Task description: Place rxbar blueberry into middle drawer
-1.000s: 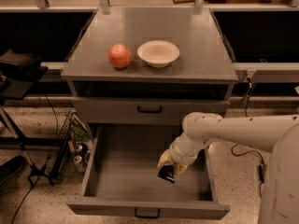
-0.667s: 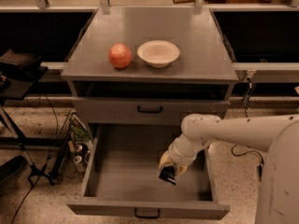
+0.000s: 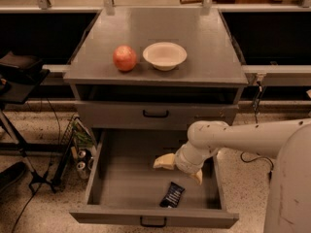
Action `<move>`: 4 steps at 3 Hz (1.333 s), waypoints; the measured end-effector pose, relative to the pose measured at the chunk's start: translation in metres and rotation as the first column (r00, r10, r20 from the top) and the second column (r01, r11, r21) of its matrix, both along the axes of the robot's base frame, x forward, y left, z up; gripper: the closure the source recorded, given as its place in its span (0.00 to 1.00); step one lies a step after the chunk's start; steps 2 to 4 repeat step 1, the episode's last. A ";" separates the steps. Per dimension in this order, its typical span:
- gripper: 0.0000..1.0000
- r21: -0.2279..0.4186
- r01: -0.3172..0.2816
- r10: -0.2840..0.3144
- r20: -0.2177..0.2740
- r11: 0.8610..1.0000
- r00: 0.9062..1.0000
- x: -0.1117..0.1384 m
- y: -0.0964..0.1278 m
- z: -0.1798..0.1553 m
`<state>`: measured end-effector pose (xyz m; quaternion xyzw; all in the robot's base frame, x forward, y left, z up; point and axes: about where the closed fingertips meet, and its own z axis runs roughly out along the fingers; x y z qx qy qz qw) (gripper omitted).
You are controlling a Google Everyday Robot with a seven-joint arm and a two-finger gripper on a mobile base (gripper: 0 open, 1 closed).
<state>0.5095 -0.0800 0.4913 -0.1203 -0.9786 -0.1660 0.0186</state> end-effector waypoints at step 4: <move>0.00 0.000 0.001 -0.001 0.001 1.000 1.000 0.000 0.000 0.000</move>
Offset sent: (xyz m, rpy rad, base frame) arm 0.0000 0.0000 0.0000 0.0000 0.0000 0.0000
